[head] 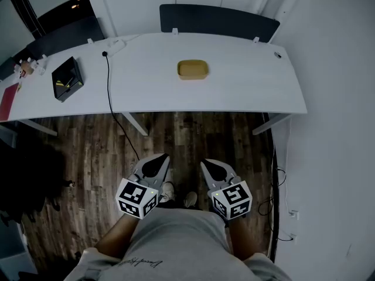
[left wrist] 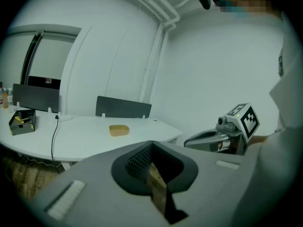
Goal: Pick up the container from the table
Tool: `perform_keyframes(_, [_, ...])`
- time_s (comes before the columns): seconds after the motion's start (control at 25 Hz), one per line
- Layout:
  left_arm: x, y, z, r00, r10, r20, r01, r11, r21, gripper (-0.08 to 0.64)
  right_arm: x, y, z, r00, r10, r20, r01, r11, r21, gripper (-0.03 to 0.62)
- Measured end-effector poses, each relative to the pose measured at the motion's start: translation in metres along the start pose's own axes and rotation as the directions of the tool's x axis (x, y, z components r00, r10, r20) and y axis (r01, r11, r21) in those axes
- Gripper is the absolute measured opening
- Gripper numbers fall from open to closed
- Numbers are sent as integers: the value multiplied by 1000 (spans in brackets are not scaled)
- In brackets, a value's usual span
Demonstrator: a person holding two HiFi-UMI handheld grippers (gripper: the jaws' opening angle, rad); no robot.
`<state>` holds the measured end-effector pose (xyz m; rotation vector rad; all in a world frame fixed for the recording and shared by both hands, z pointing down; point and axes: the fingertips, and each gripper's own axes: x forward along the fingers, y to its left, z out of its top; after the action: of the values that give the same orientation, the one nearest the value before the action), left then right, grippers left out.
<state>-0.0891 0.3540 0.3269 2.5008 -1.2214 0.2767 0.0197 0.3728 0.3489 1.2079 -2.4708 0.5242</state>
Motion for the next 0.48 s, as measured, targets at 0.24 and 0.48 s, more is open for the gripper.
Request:
perform_keyframes(0.24, [-3, 20, 1, 1000, -10, -2, 10, 1000, 0, 0, 17, 7, 11, 999, -29, 18, 29, 1000, 4, 14])
perform_keyframes(0.48, [-7, 40, 5, 1000, -30, 4, 30, 999, 14, 0, 33, 16, 24, 998, -59, 36, 59, 998, -7, 14])
